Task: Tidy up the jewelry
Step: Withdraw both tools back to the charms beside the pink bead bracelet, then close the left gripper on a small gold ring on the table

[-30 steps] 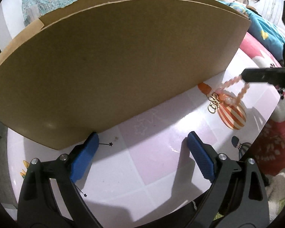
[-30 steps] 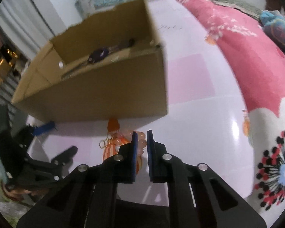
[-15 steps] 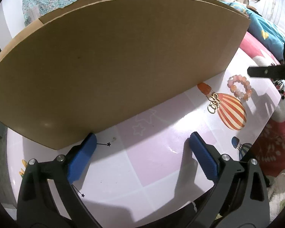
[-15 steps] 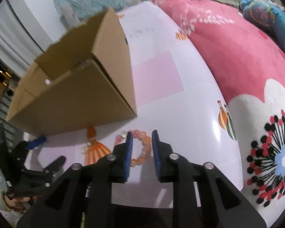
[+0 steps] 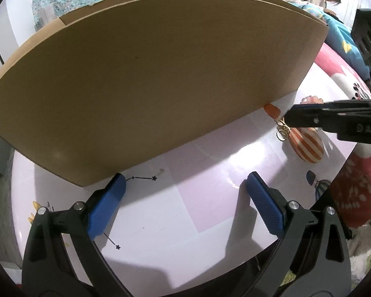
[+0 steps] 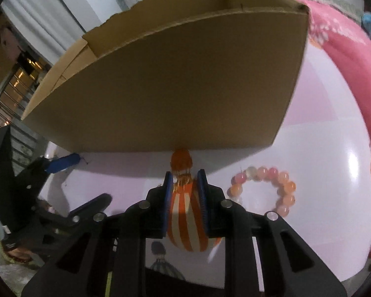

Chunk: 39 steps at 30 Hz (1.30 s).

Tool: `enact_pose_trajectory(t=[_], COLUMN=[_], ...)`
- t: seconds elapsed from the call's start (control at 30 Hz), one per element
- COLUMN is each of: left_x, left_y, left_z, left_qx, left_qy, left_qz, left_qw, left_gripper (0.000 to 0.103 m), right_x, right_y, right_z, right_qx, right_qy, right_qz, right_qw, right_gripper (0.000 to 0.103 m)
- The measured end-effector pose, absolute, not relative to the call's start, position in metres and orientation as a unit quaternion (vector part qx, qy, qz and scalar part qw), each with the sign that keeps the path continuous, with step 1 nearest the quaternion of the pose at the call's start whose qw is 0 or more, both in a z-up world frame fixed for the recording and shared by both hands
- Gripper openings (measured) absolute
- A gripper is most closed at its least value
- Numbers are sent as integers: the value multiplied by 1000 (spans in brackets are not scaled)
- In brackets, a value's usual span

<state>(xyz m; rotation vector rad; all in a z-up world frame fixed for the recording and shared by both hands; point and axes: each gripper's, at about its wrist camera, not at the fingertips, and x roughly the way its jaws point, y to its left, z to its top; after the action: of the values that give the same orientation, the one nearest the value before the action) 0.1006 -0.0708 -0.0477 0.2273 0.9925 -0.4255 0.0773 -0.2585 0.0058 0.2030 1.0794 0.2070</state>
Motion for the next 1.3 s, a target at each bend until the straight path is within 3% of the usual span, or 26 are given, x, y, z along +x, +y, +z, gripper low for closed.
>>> enact_pose_trajectory(t=[0.23,0.63,0.8,1.13,1.3], left_x=[97,76,61,51,65], left_y=[-59,-27,-44,-118,-123], left_z=[-45,-33,-18,-32,-39], left_qx=[103,57,62,98,99], left_qy=[467,436,397,402,418], left_qz=[-200,-205,-268,-350,-348], left_qw=[855,874,875,841,833], left_gripper=[95,94,79,35,26], right_x=[75,71,58,42,40], right_y=[-232,-242,-254,-242,-243], right_z=[5,18,17,2,0], right_qx=[75,140,150,127,124], right_qy=[516,488,488,490,484], right_qz=[120,124,113,104,104], right_qw=[845,852,852,856,860], right_gripper=[16,15,16,16,16])
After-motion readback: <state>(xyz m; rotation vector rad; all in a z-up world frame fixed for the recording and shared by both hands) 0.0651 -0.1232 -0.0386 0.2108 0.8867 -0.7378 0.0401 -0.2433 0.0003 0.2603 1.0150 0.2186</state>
